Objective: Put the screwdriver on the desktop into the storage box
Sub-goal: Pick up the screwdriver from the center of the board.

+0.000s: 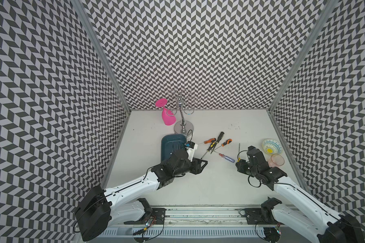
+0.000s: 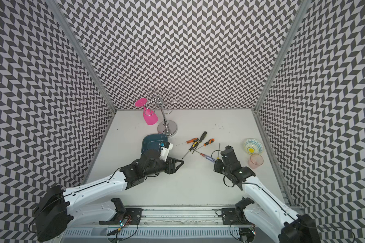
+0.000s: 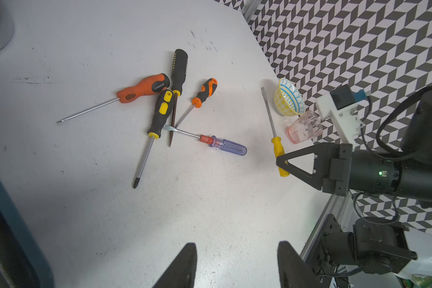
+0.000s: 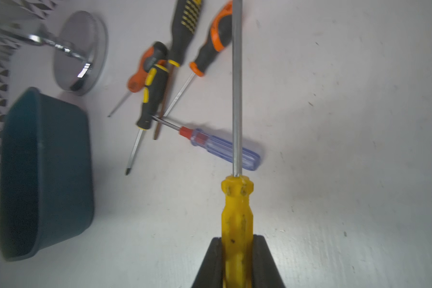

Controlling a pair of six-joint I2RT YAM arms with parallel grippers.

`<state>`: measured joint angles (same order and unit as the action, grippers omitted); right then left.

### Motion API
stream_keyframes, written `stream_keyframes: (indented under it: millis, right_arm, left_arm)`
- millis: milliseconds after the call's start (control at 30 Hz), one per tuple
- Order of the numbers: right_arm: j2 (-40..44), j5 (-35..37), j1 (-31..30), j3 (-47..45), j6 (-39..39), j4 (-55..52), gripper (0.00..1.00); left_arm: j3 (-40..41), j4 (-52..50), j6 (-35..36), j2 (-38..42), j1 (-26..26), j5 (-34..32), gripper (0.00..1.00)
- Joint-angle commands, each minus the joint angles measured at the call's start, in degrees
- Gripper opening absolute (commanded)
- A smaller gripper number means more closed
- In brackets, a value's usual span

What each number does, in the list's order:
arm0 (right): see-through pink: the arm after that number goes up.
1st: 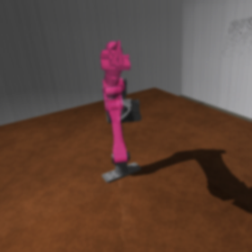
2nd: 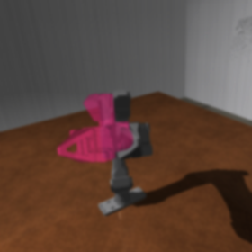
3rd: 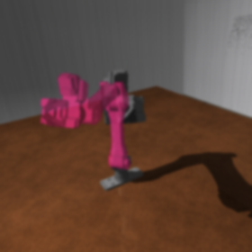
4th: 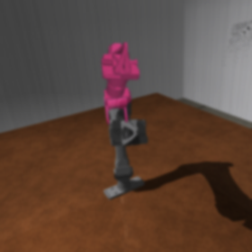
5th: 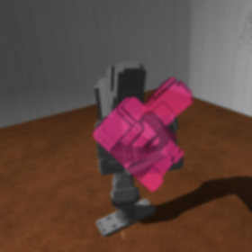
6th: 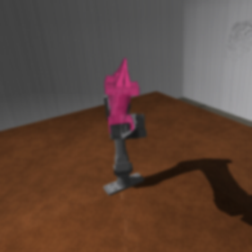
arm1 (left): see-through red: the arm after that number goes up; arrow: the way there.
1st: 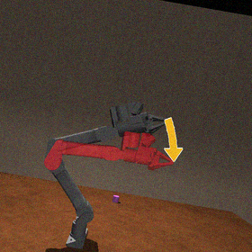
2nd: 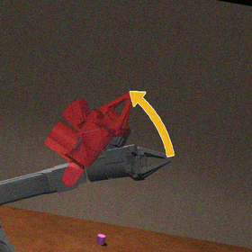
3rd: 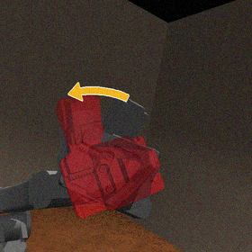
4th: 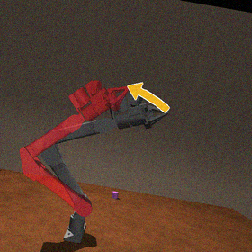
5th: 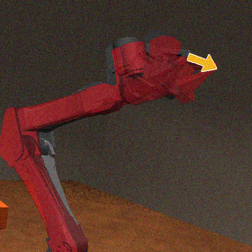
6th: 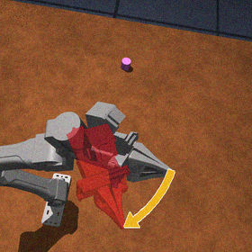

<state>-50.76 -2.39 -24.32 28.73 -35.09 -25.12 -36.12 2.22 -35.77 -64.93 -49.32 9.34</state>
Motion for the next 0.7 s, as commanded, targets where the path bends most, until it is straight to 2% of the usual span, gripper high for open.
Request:
stream_keyframes:
  millis: [0, 367, 533, 667]
  right_arm:
    - [2.87, -6.49, -1.16, 1.65, 4.82, 6.91, 0.04]
    - [5.61, -16.72, -11.97, 1.15, 8.25, 20.66, 0.03]
    - [5.78, -21.18, -14.46, -0.29, 6.81, 27.1, 0.03]
    - [6.34, -21.6, -16.36, -1.2, 6.12, 30.19, 0.03]
  left_arm:
    - [0.61, 3.26, -0.59, 1.97, 1.04, 1.6, 0.55]
    - [4.17, 14.24, -3.42, 5.49, 3.77, 9.98, 0.61]
    - [6.43, 20.37, -5.01, 5.79, 3.75, 12.89, 0.65]
    - [8.77, 27.25, -6.98, 5.71, 3.76, 15.04, 0.66]
